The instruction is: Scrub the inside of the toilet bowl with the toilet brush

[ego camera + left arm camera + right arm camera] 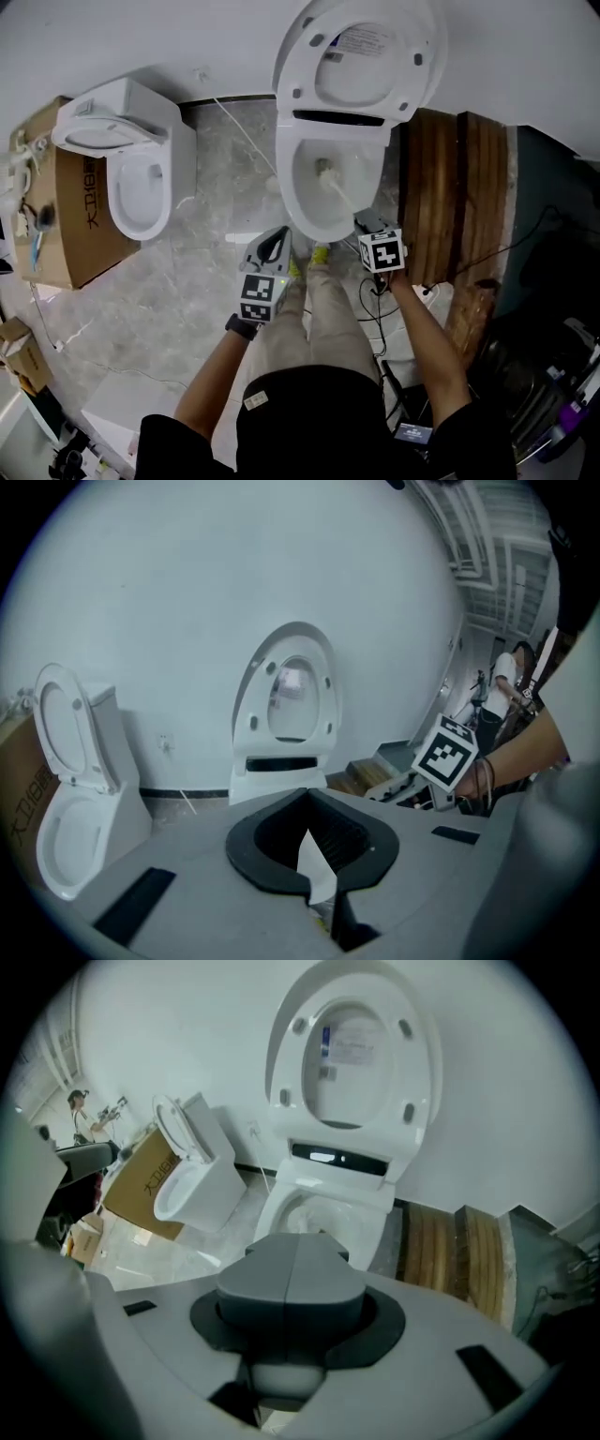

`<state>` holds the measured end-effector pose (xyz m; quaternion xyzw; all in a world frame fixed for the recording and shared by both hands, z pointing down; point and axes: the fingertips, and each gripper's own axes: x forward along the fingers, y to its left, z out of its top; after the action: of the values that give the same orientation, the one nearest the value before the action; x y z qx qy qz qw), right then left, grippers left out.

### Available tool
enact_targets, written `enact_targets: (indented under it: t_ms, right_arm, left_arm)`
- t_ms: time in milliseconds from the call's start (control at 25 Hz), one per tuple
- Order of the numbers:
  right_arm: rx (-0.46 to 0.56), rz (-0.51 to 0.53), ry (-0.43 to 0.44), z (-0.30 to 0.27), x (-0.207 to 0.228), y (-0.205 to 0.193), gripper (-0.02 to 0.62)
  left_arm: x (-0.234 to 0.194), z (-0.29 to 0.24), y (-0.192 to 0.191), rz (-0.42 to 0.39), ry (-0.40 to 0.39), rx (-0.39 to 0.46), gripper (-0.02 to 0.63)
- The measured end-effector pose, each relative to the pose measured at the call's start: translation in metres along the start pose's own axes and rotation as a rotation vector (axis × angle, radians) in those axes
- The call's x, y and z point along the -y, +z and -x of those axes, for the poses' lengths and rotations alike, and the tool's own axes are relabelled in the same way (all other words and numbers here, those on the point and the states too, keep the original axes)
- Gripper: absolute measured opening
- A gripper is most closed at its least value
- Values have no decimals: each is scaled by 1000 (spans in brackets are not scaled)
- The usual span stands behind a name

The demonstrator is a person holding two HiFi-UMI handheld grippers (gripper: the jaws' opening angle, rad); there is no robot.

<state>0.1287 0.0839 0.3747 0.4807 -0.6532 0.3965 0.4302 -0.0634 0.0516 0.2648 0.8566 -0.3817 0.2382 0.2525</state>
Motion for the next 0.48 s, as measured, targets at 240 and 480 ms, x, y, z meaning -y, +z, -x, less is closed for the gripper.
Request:
enact_targets:
  t_ms: [240,480]
  right_arm:
    - [169,-186,-3,108,-31,3,161]
    - [334,-223,-37,208,-62,1,161]
  left_arm:
    - [10,67,68,-24,-25,119,17]
    - [25,129,101,-149,-57,193,17]
